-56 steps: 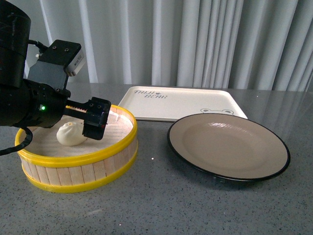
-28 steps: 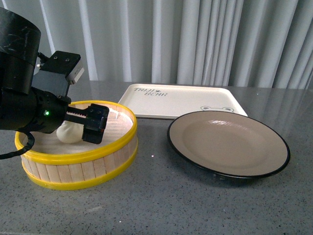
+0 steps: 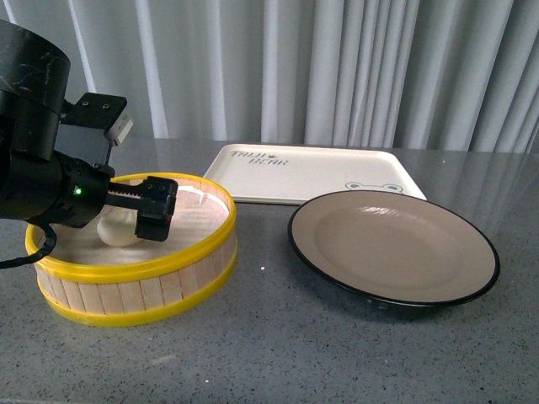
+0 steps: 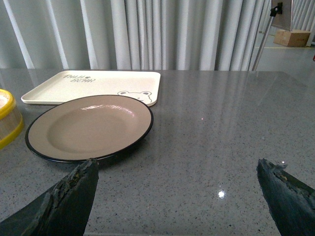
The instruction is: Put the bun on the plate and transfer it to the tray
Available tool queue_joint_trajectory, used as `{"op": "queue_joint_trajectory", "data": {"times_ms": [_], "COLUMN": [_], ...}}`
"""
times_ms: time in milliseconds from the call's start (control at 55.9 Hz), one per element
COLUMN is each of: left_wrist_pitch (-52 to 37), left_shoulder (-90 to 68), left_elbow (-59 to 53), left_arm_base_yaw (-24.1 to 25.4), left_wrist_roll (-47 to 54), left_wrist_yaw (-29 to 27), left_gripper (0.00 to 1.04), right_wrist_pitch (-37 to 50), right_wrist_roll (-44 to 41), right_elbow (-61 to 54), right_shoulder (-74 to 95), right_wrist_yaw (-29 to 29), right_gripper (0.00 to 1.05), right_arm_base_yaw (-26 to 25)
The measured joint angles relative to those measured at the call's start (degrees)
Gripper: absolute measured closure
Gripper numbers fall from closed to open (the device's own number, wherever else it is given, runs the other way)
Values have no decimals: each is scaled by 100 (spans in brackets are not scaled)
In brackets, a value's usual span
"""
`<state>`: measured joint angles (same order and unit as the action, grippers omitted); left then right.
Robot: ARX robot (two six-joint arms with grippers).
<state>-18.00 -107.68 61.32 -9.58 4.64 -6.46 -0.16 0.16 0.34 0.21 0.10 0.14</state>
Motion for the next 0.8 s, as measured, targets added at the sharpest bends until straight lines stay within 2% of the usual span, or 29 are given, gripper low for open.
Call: {"op": "queue_joint_trajectory", "data": {"times_ms": [268, 537, 697, 805], "left_wrist_pitch": [46, 79, 125, 153], "left_shoulder": [-44, -44, -26, 39], "left_elbow": [0, -2, -2, -2], "left_arm_base_yaw": [20, 20, 20, 4], "left_wrist_roll": [-46, -125, -212, -247], "left_wrist_yaw": [17, 44, 127, 205], "left_gripper": [8, 48, 80, 94], "right_wrist_pitch": [-2, 0, 0, 0], "right_wrist_roll": [0, 0, 0, 0], "right_elbow": [0, 0, 0, 0], "right_shoulder": [0, 0, 0, 0], "right_wrist_yaw": [0, 0, 0, 0], "right_gripper": [8, 8, 8, 8], "right_arm_base_yaw": [0, 0, 0, 0]}}
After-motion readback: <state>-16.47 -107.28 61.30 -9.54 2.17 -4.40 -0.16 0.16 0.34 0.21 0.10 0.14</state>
